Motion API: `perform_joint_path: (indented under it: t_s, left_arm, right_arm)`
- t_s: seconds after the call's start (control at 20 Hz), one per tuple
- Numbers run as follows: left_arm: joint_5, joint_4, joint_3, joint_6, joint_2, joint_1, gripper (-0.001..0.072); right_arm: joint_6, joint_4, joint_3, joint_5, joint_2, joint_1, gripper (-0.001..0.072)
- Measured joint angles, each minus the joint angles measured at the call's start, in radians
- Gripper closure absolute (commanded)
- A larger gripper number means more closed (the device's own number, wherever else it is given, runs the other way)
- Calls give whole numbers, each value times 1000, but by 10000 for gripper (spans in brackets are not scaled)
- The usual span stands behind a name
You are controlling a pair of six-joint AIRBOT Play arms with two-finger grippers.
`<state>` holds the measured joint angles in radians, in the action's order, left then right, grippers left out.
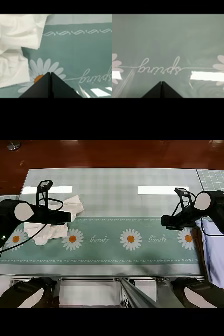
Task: Fold the shirts.
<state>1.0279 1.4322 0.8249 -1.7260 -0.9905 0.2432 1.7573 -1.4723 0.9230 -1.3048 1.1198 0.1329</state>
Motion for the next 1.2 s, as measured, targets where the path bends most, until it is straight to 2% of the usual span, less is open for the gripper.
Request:
perform_joint_path:
  t_s: [0.85, 0.9, 0.95, 1.0, 1.05, 1.2]
  left_arm:
    - [0, 0, 0, 1, 0, 0, 676]
    - [-5, 0, 0, 1, 0, 0, 672]
    - [-19, 0, 0, 1, -1, 0, 605]
    - [-44, 2, 0, 2, -3, 0, 285]
    - [-71, 13, 0, 2, -7, 0, -1]
    - [-144, 114, 8, 5, -16, -5, 2]
  right_arm:
    - [0, -7, 0, 43, 0, 0, 689]
    - [0, -18, 0, 56, 0, 0, 613]
    - [5, -31, 0, 72, 0, 0, 338]
    - [16, -49, 0, 89, 0, 0, 79]
    - [32, -73, 0, 103, 0, 0, 78]
    - [71, -156, 0, 148, 1, 0, 79]
